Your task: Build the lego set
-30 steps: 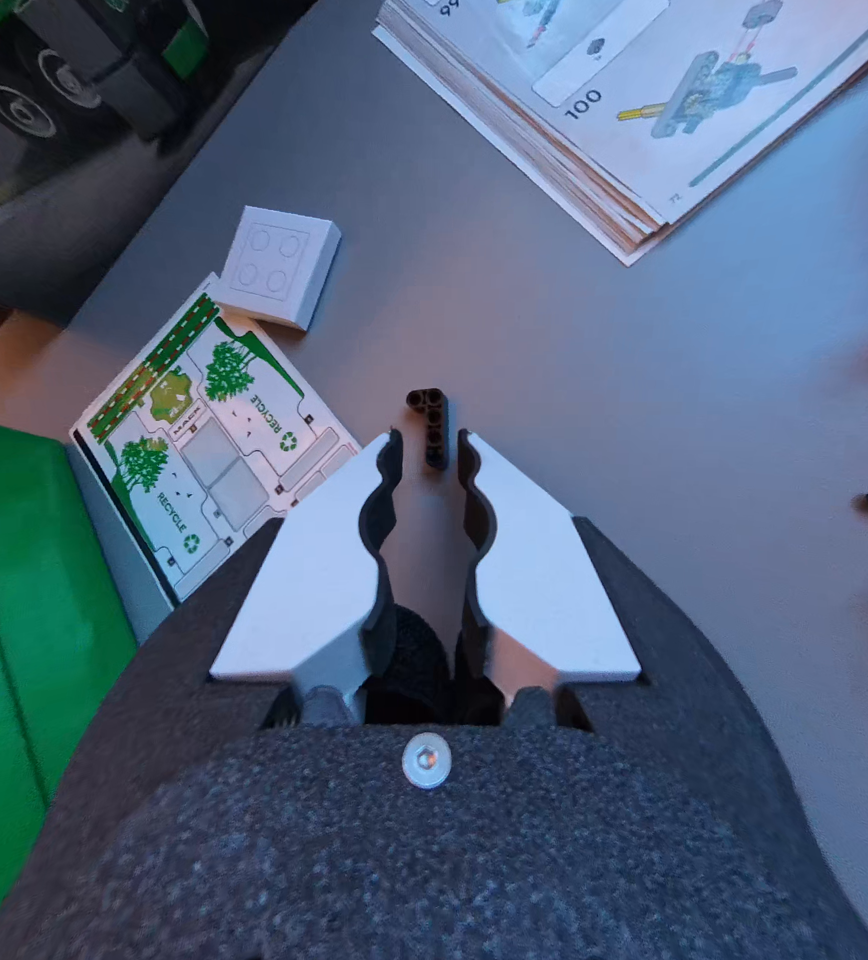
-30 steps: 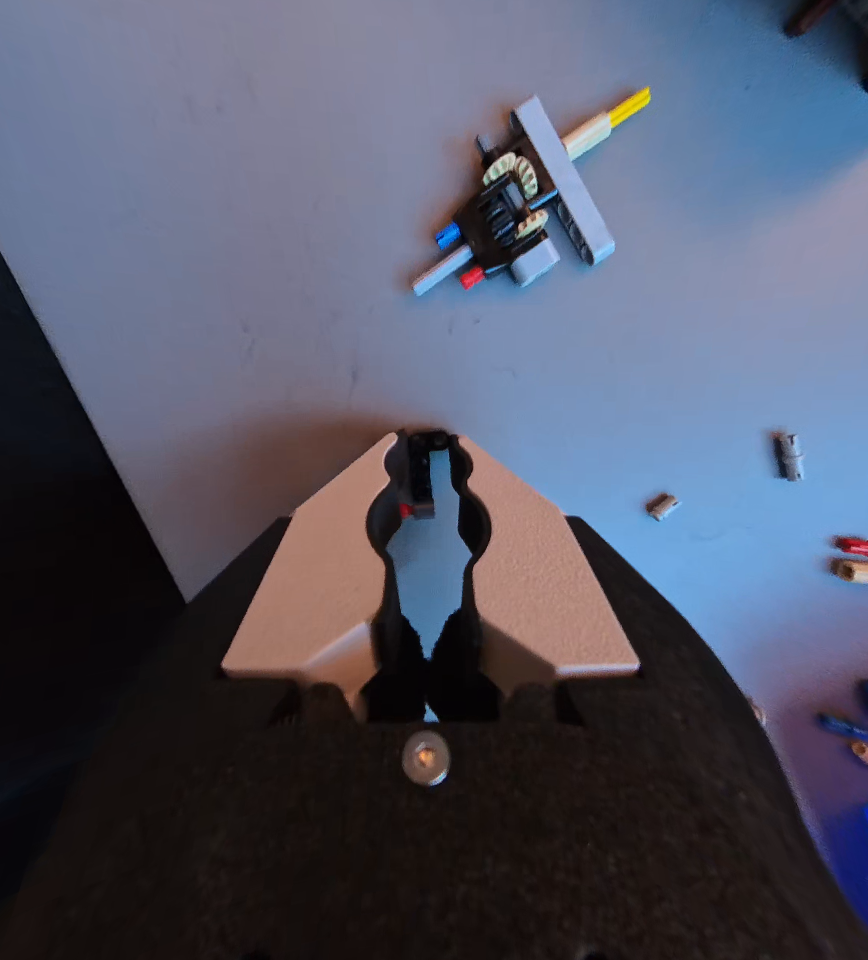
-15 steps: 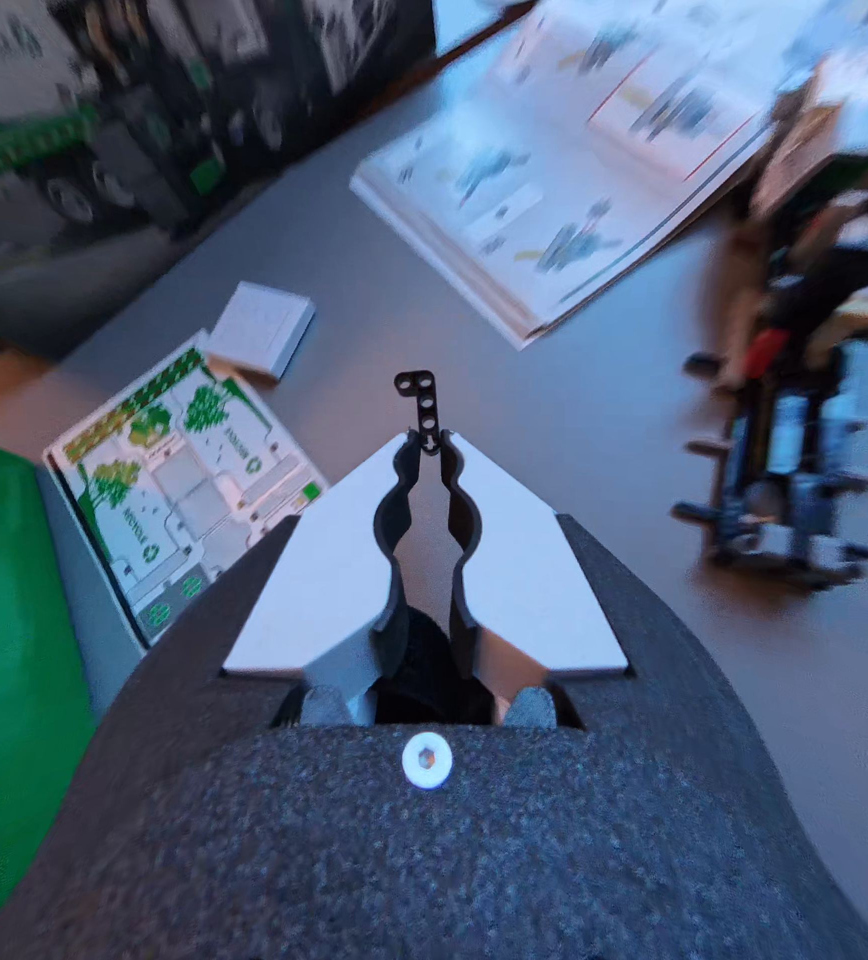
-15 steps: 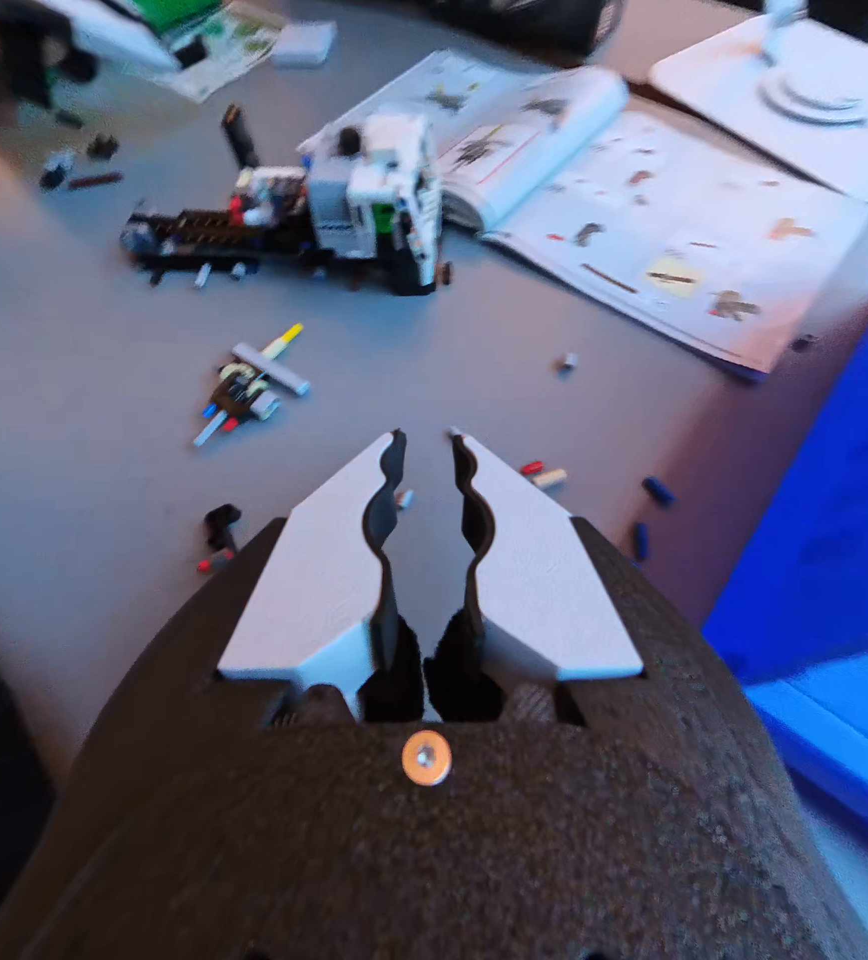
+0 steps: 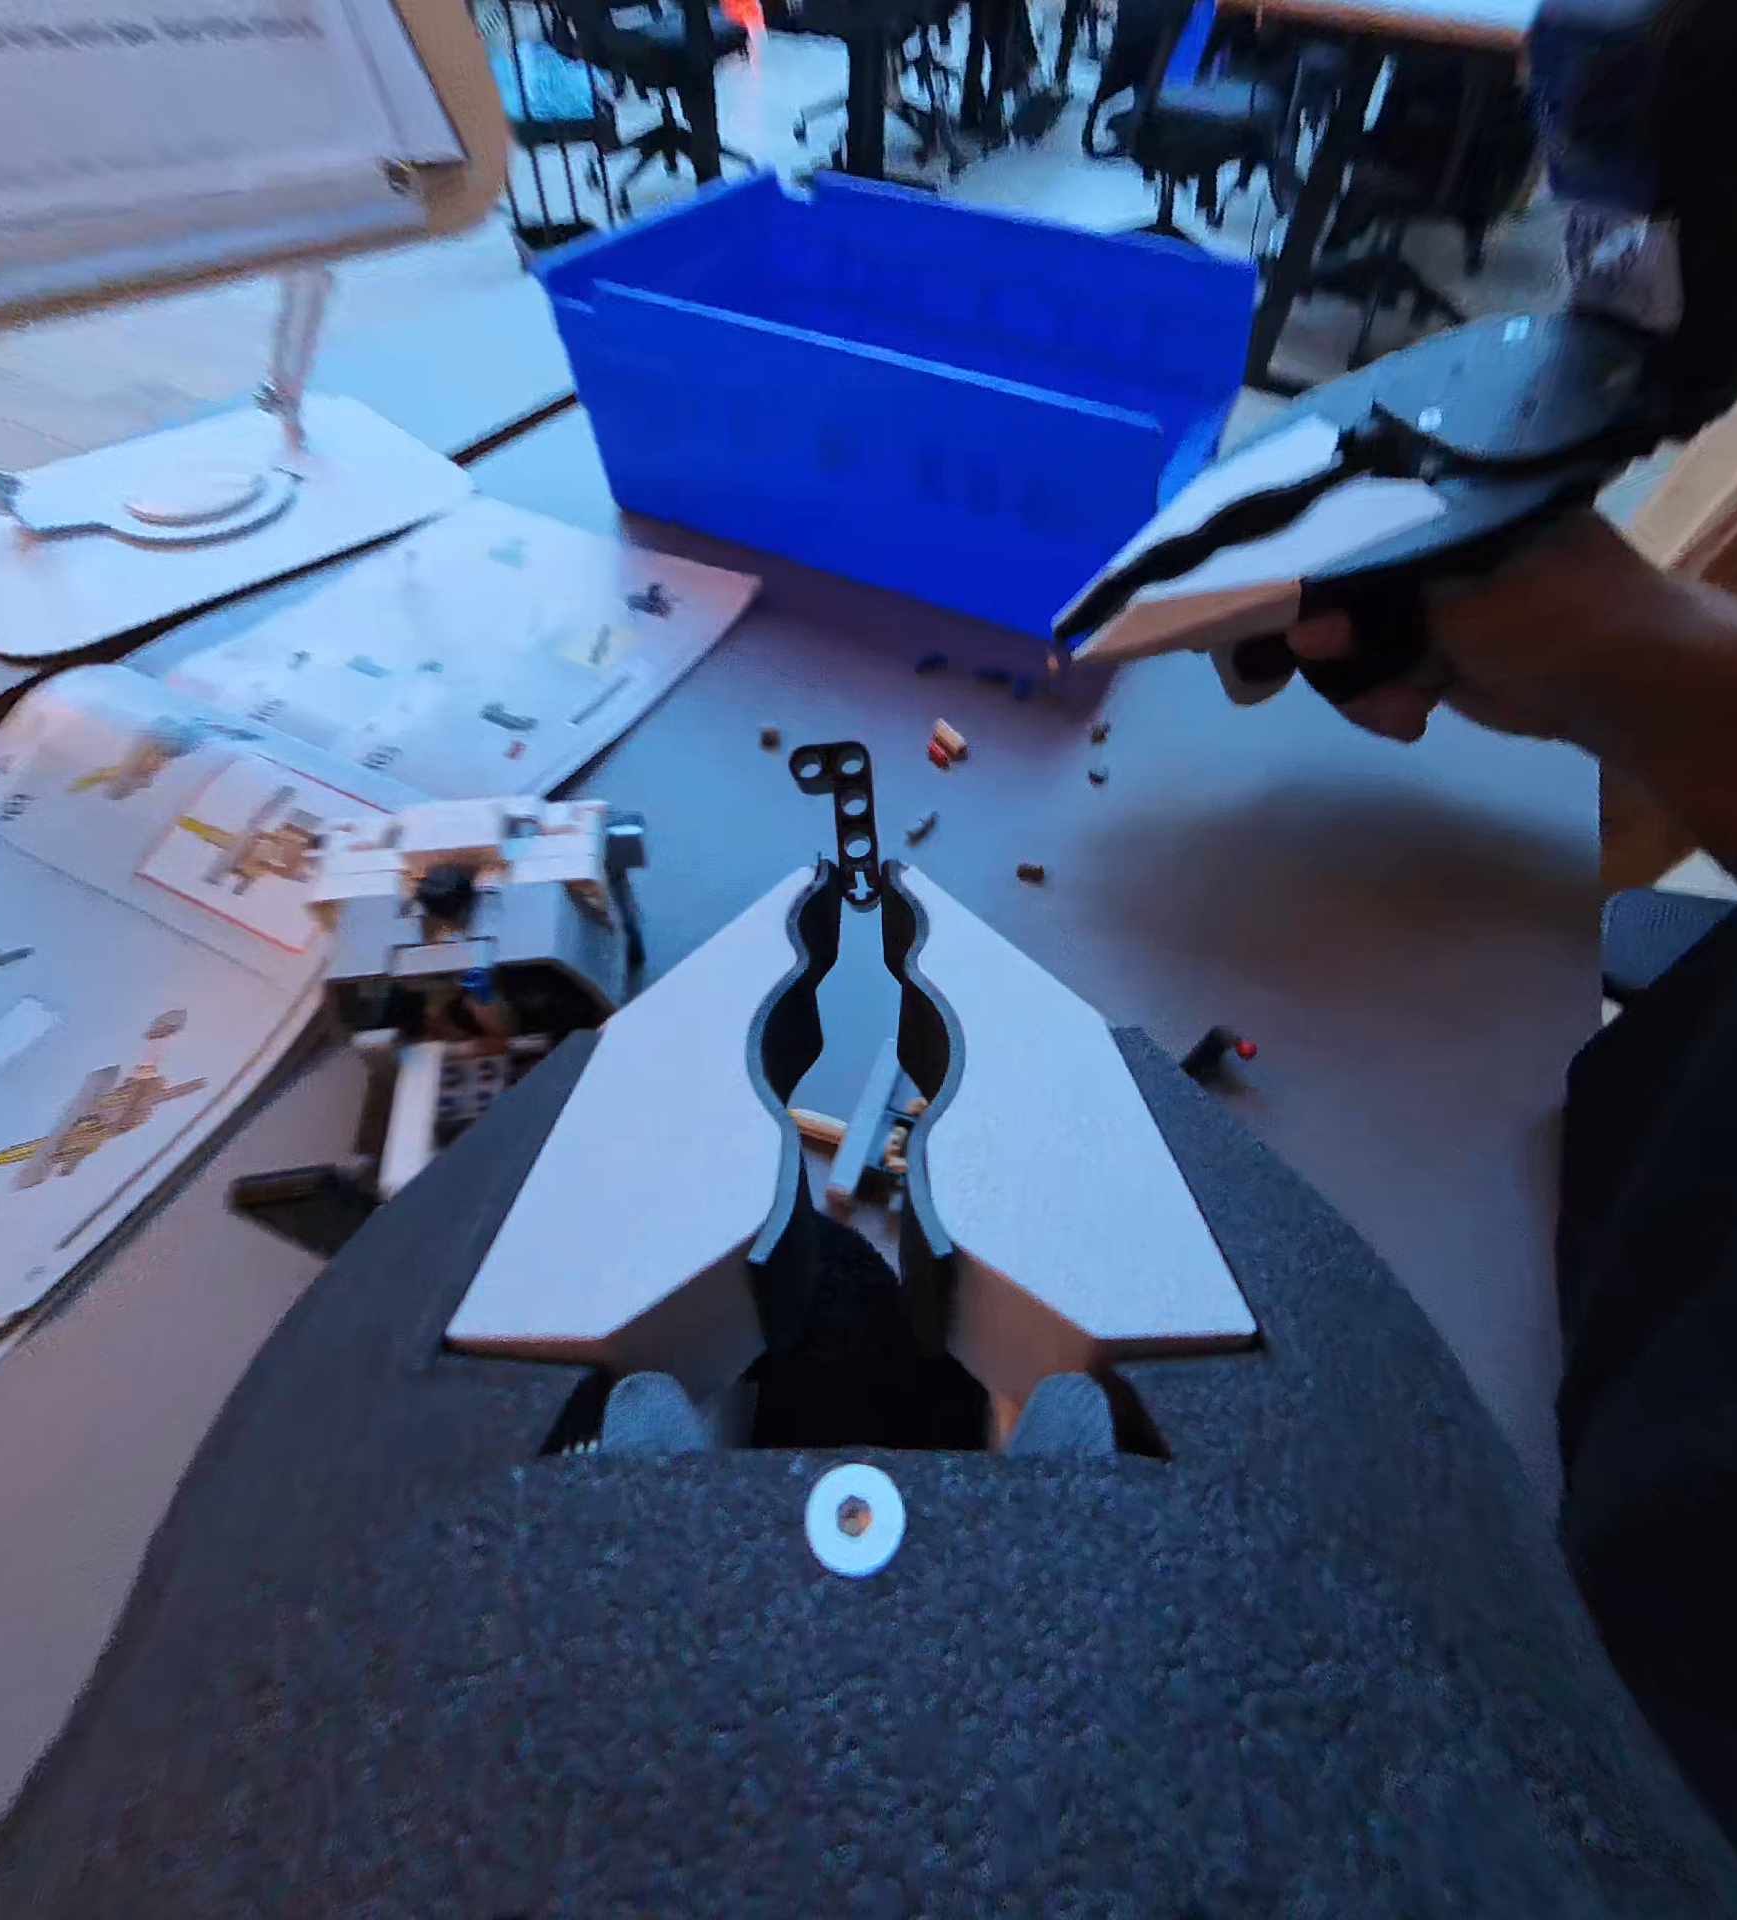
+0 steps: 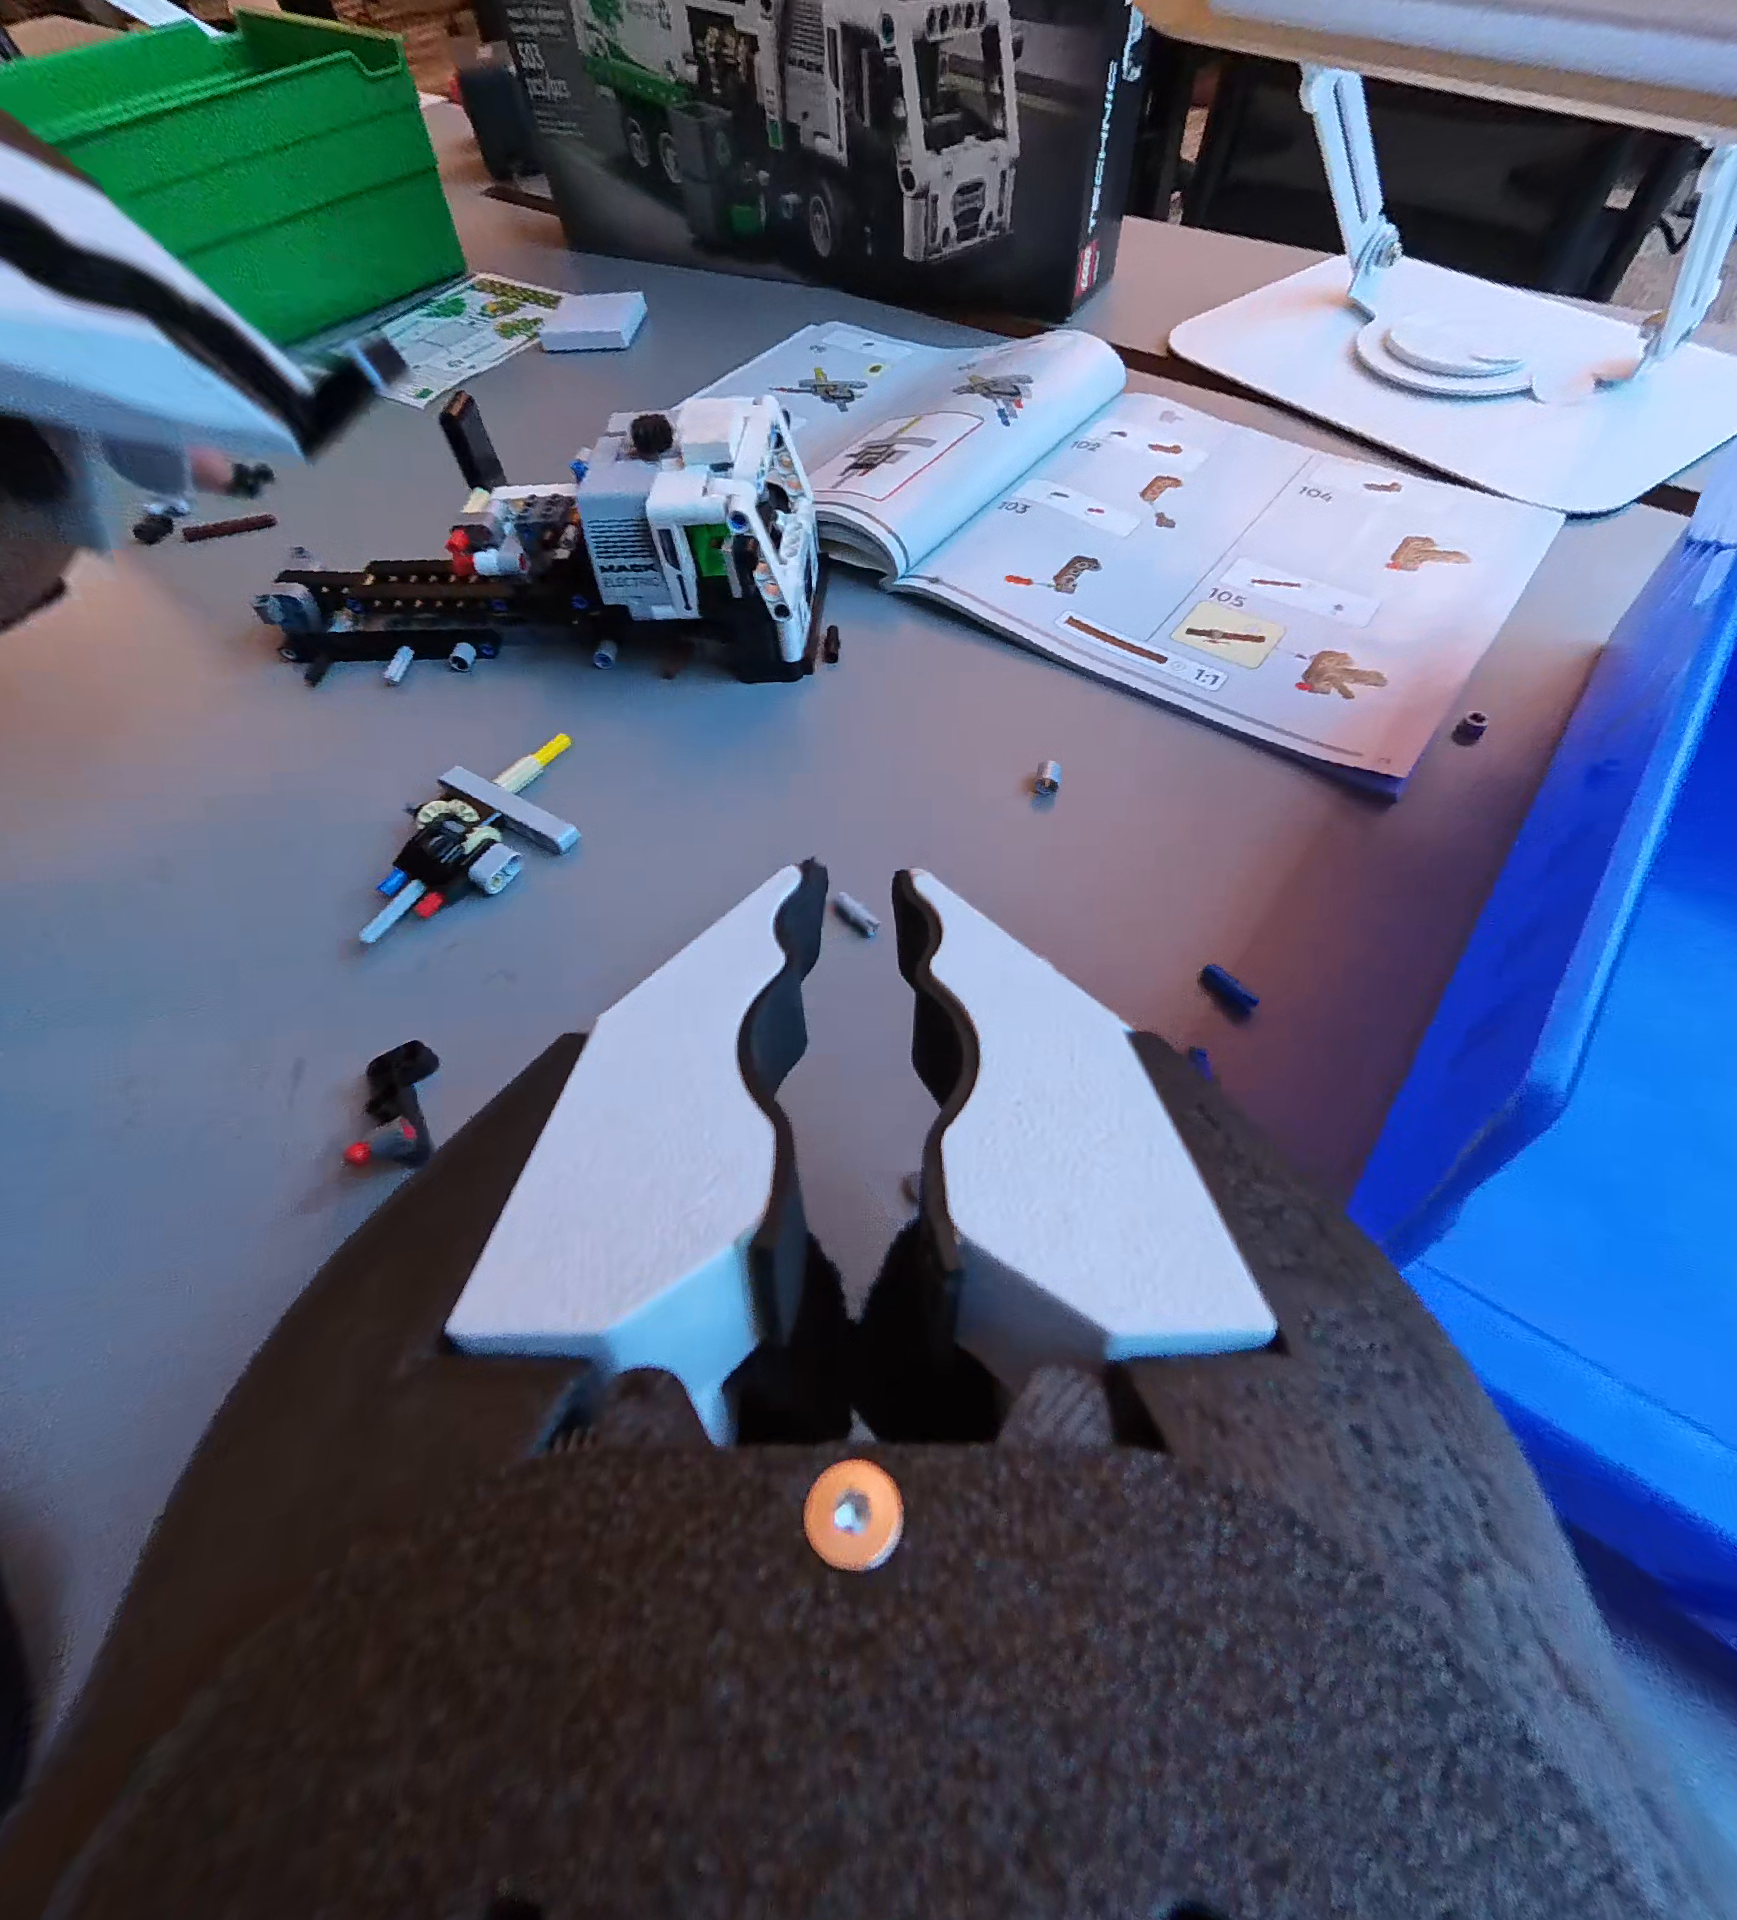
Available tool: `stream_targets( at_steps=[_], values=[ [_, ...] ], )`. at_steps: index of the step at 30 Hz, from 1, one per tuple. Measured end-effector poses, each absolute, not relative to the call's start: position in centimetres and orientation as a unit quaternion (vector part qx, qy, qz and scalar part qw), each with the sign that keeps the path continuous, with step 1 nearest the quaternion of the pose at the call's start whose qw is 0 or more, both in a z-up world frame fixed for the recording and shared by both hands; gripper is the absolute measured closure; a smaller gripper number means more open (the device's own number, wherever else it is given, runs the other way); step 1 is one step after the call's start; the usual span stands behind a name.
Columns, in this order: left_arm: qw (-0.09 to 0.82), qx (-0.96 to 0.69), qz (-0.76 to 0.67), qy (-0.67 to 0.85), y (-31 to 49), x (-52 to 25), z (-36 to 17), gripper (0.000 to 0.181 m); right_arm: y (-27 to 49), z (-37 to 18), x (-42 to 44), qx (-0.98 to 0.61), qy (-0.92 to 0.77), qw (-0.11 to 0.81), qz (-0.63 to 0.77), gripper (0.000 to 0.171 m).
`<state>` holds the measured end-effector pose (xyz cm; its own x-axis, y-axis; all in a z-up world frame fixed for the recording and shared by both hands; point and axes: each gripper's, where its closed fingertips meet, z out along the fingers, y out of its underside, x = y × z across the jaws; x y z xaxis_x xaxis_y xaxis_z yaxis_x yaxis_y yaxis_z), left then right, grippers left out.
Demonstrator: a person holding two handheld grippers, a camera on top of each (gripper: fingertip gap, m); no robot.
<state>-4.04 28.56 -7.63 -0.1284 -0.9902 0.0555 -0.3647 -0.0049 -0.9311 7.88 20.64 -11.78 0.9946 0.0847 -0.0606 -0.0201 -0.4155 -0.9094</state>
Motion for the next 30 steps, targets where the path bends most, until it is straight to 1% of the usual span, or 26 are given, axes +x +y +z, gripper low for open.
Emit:
stream_targets(
  at_steps=[2, 6, 12, 20, 30],
  values=[
    [0.342, -0.548, -0.430, 0.631, 26.6, -3.5, -8.8, 0.176, 20.2, -11.7, 7.2, -0.840, -0.018, 0.539, 0.062, 0.158],
    [0.298, -0.537, -0.459, 0.642, 22.7, -2.7, -9.5, 0.176, 19.3, -11.7, 5.6, -0.839, -0.027, 0.537, 0.084, 0.158],
    [0.261, -0.551, -0.464, 0.642, 19.9, -1.8, -10.5, 0.176, 18.6, -11.9, 3.9, -0.835, -0.065, 0.540, 0.082, 0.159],
    [0.227, -0.587, -0.512, 0.584, 18.9, -1.5, -10.3, 0.176, 17.8, -12.6, 4.1, -0.843, -0.099, 0.524, 0.071, 0.159],
    [0.227, -0.611, -0.564, 0.507, 20.2, -1.5, -9.1, 0.176, 17.5, -12.2, 3.3, -0.840, -0.107, 0.526, 0.087, 0.159]
  ],
)
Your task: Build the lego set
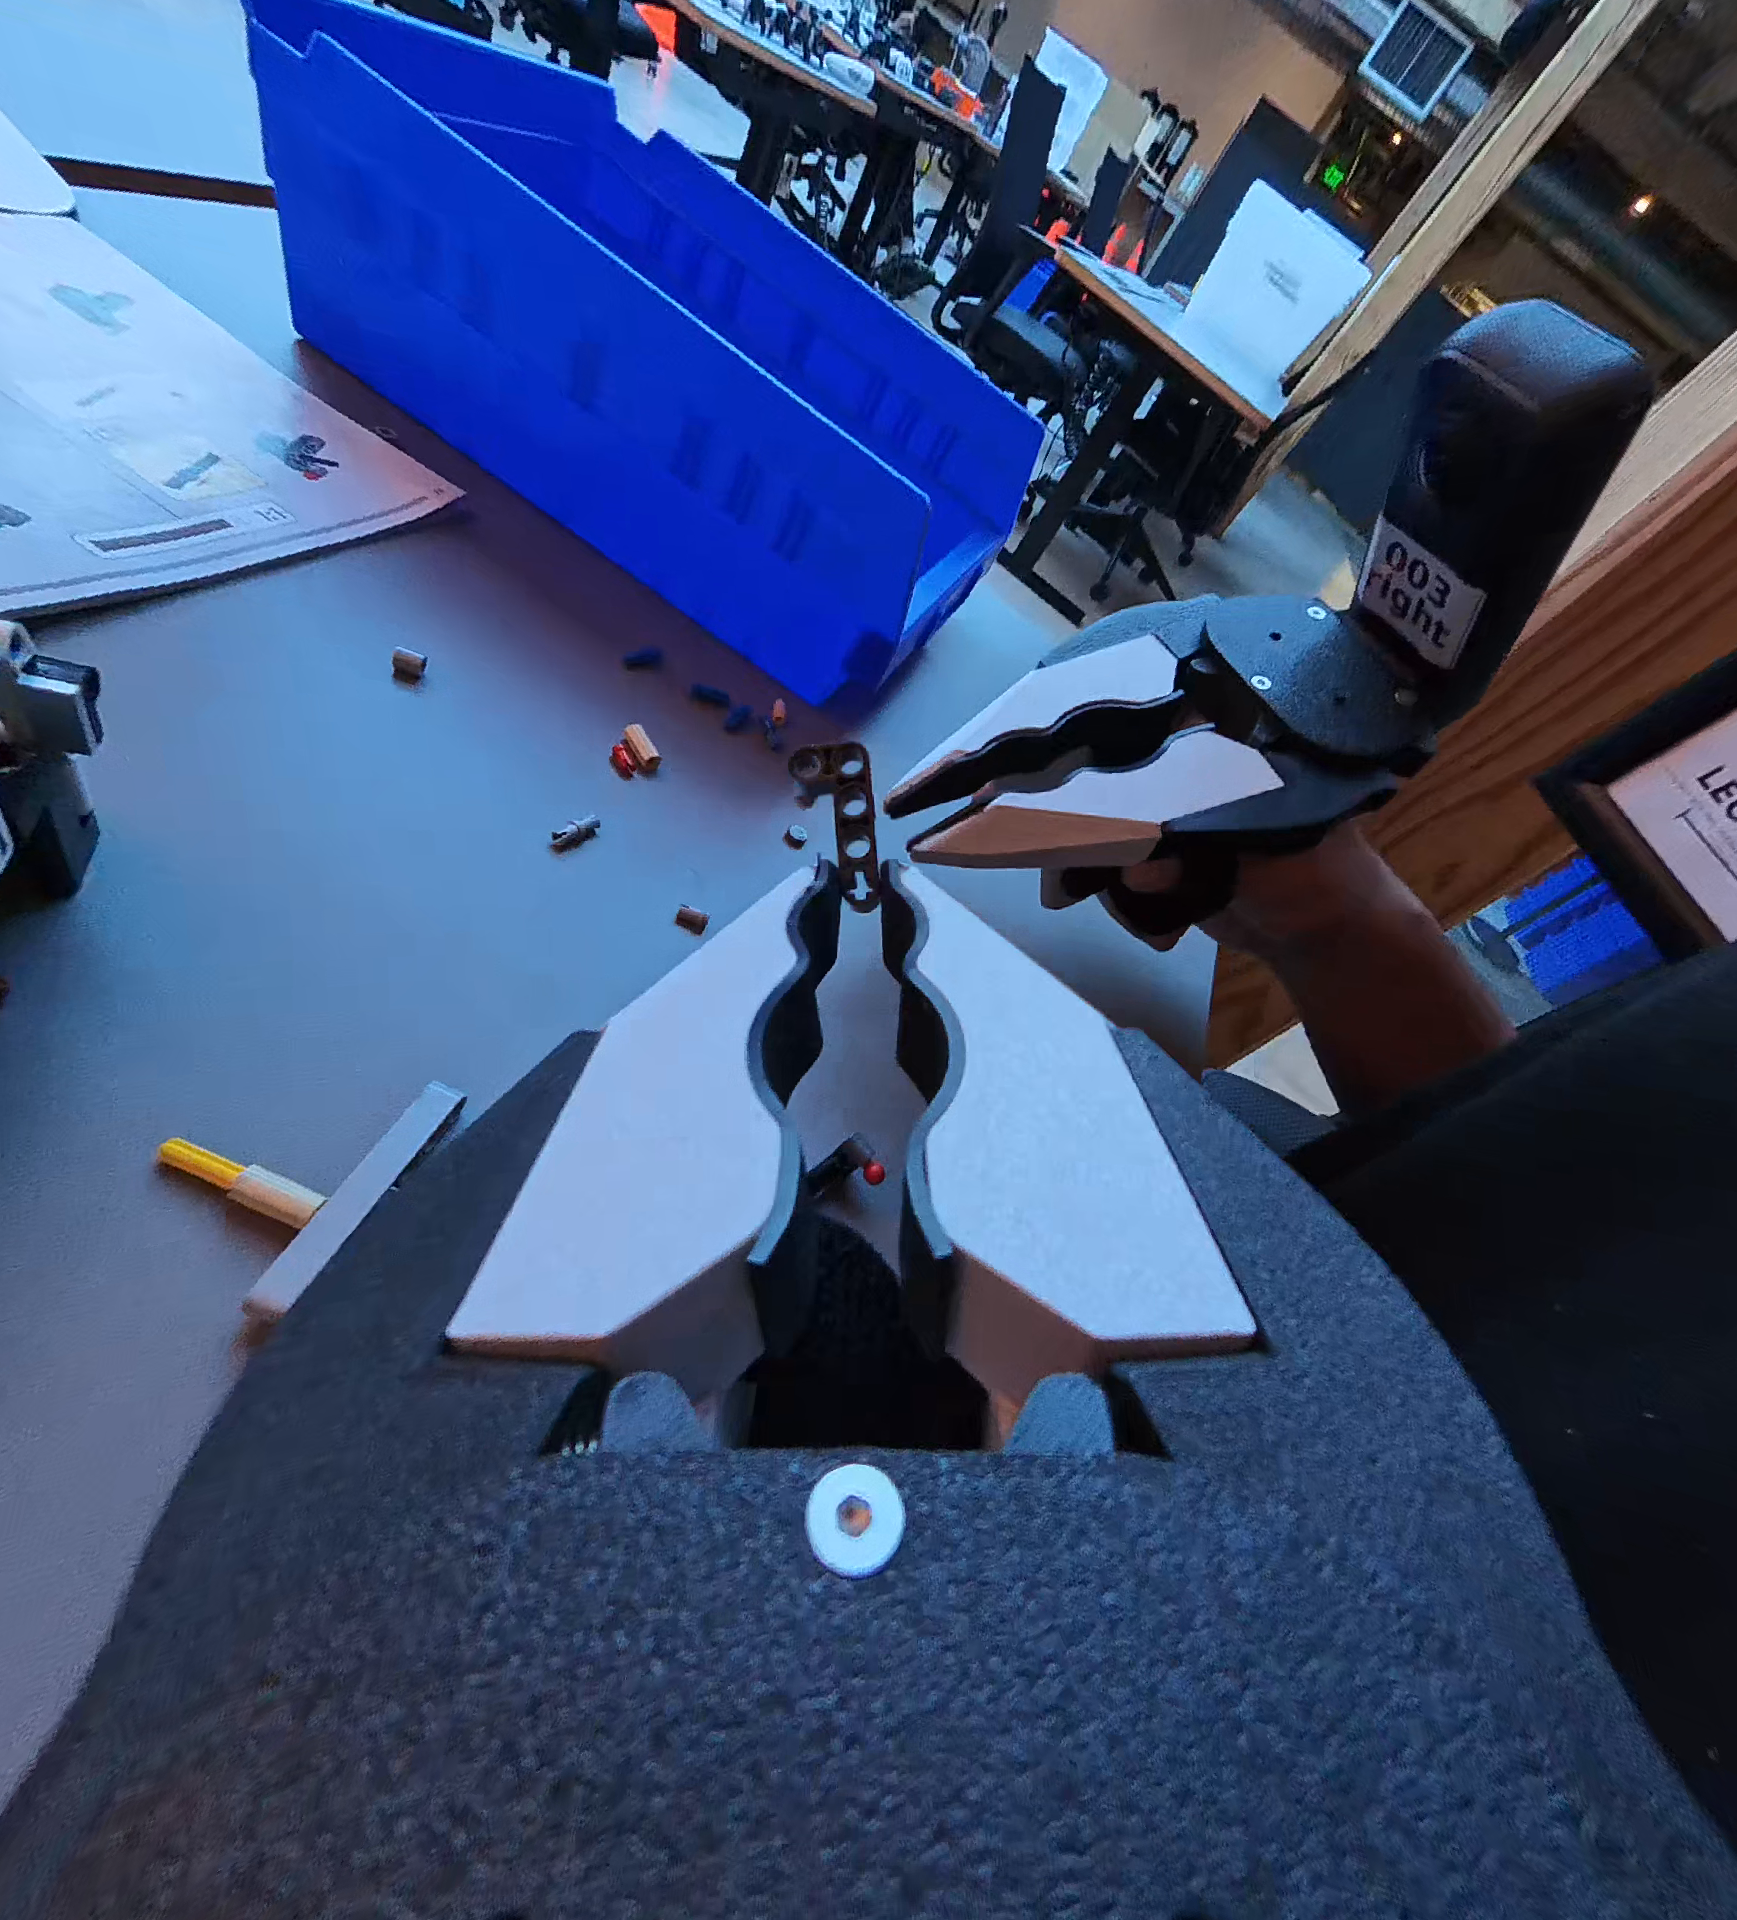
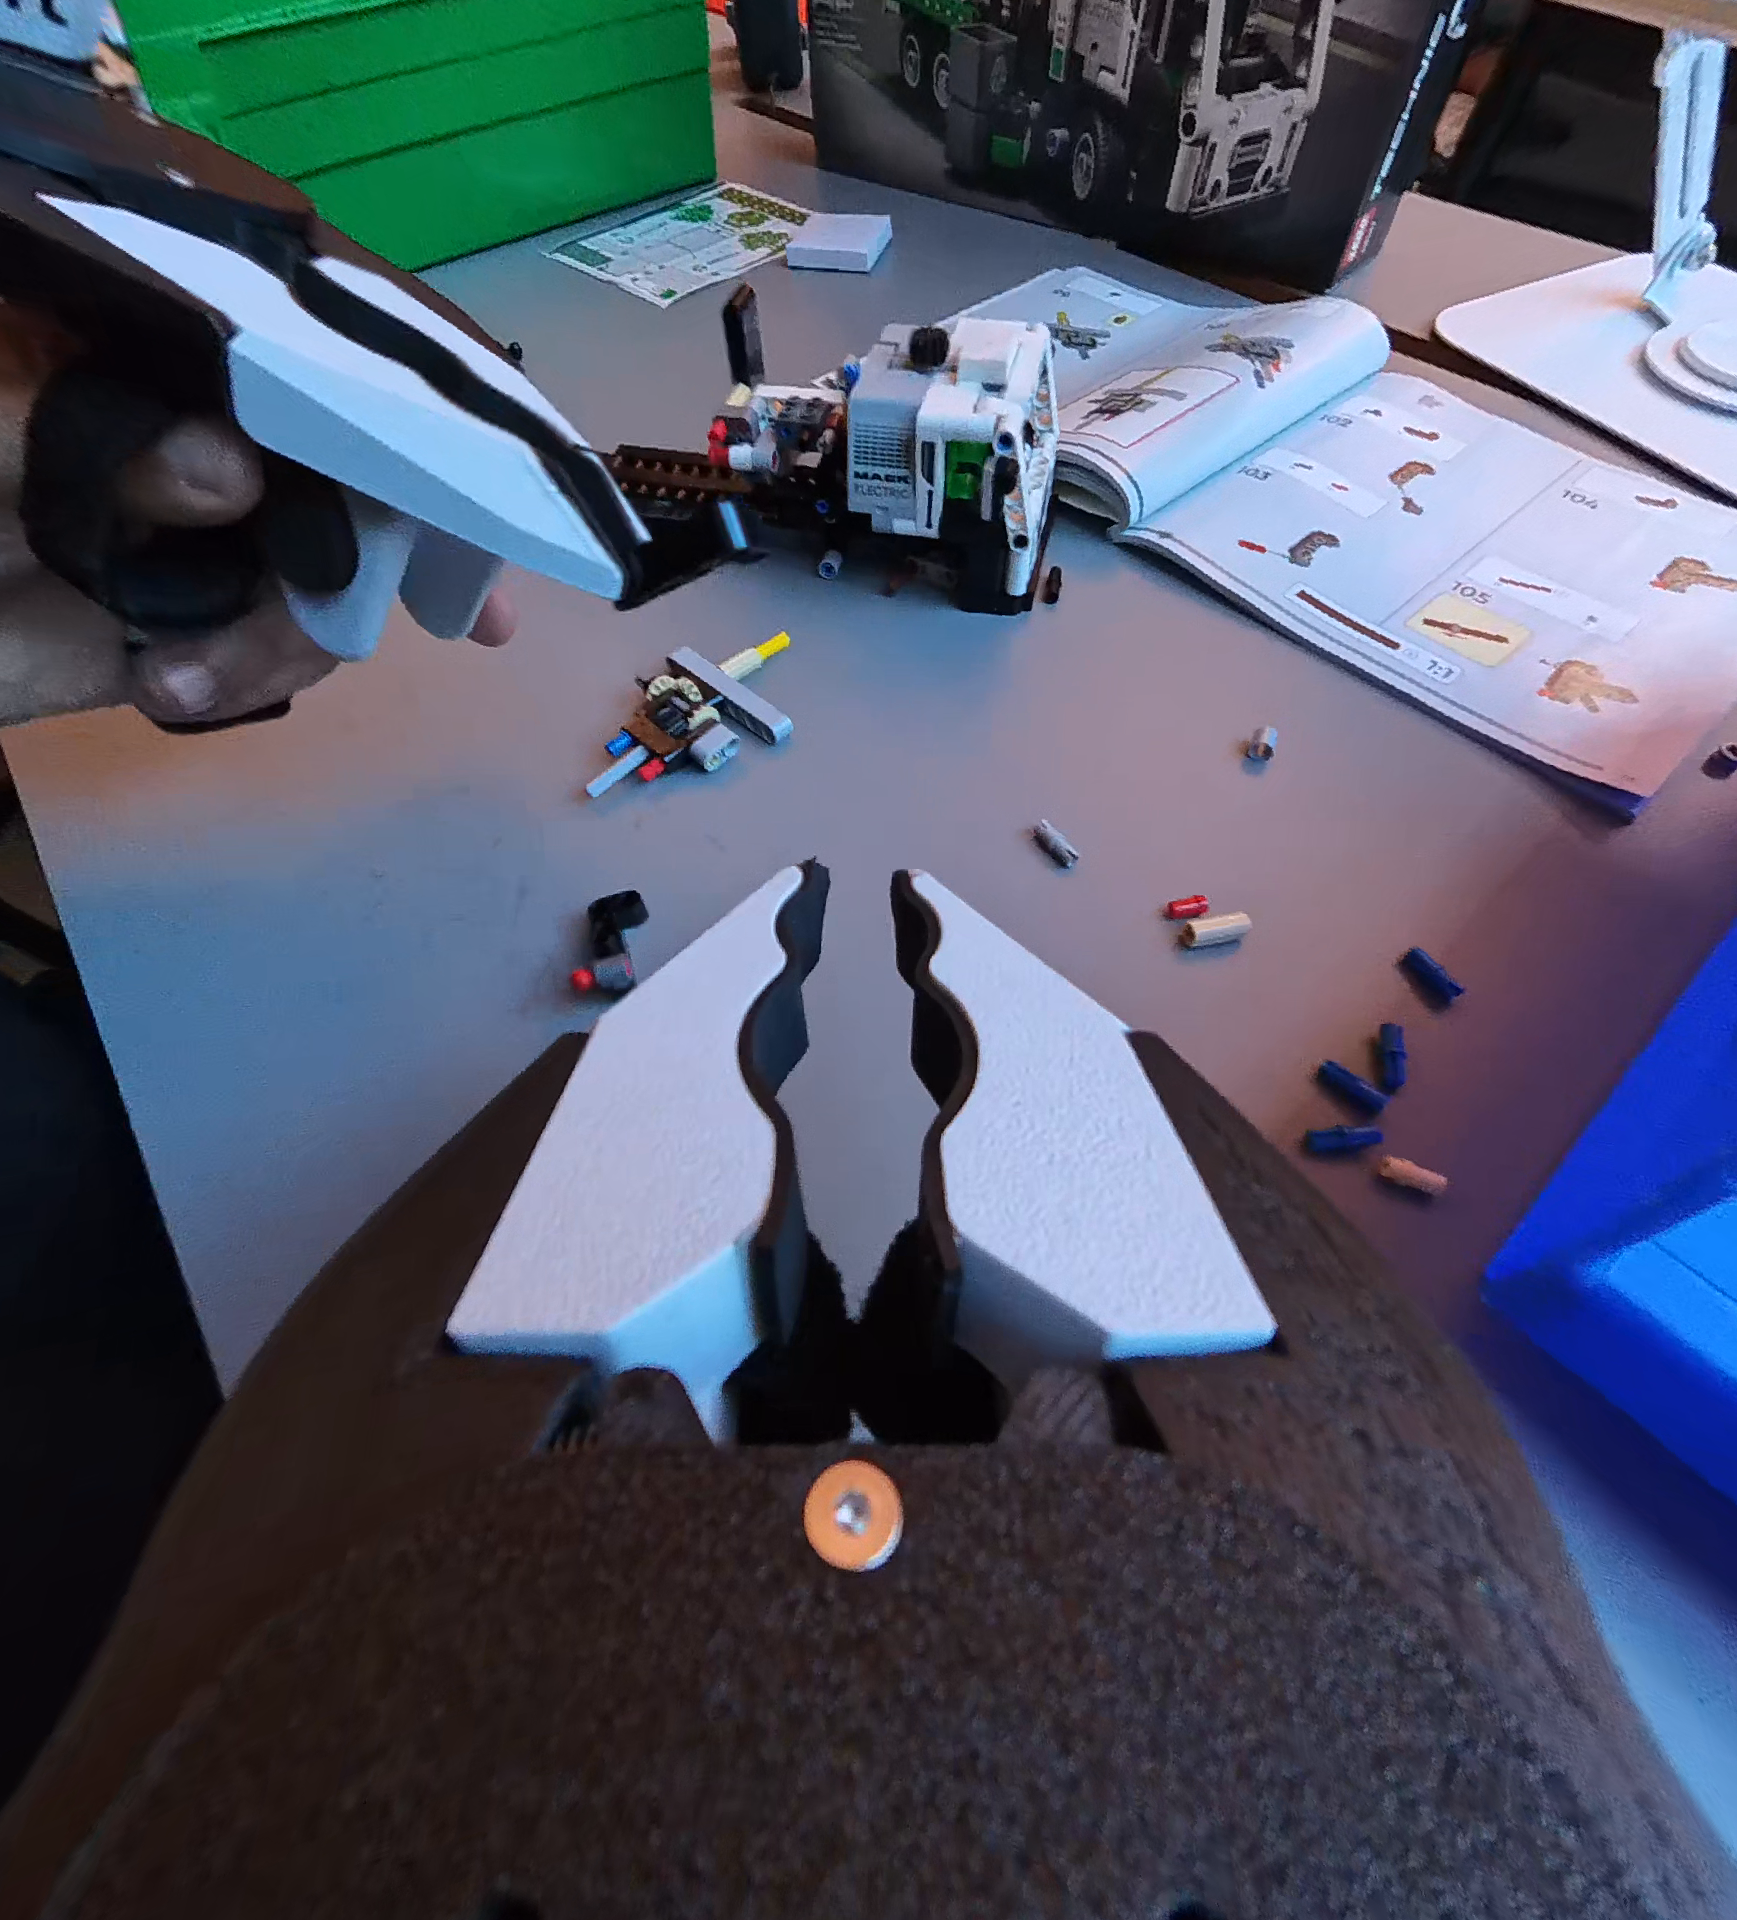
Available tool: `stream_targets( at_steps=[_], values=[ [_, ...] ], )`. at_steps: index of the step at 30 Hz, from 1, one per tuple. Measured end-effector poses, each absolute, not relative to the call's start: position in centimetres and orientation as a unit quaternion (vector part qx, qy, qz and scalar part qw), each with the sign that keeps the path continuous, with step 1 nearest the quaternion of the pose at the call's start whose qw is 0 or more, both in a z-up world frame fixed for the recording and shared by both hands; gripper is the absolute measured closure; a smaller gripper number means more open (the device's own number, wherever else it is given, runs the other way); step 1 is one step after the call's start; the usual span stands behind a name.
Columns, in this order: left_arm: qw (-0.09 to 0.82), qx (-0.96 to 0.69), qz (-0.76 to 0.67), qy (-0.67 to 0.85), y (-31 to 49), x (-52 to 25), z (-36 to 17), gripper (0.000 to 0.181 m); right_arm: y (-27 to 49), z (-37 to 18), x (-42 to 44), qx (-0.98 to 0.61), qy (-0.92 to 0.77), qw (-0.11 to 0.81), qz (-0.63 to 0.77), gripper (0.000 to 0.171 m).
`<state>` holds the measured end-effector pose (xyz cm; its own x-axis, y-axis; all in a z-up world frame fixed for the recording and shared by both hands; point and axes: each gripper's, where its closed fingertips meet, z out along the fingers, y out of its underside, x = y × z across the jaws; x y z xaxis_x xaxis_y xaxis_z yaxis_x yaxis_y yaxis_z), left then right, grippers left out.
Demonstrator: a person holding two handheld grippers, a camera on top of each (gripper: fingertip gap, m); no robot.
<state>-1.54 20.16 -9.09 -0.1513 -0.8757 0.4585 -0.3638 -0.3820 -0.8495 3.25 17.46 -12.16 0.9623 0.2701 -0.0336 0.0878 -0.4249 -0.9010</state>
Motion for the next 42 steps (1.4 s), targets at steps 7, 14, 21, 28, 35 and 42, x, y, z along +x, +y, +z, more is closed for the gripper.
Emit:
stream_targets(
  at_steps=[7, 14, 21, 28, 35, 42],
  values=[
    [0.288, -0.597, -0.499, 0.558, 20.6, -1.9, -9.9, 0.176, 18.5, -11.2, 0.8, -0.825, -0.126, 0.538, 0.119, 0.156],
    [0.378, -0.459, -0.343, 0.727, 20.0, -3.3, -11.6, 0.176, 19.0, -9.5, -1.1, -0.802, -0.152, 0.552, 0.171, 0.149],
    [0.348, -0.287, -0.280, 0.847, 18.7, -4.7, -12.3, 0.176, 18.3, -11.5, -4.3, -0.786, -0.107, 0.425, 0.437, 0.143],
    [0.299, -0.188, -0.241, 0.904, 18.2, -5.9, -12.1, 0.177, 18.1, -10.9, -5.1, -0.746, -0.076, 0.401, 0.526, 0.157],
    [0.274, -0.146, -0.223, 0.924, 18.1, -5.8, -12.2, 0.176, 17.8, -11.7, -5.4, -0.764, -0.075, 0.392, 0.506, 0.164],
    [0.321, -0.241, -0.248, 0.882, 20.3, -3.8, -11.0, 0.164, 19.2, -10.9, -3.7, -0.738, 0.033, 0.449, 0.503, 0.165]
  ],
)
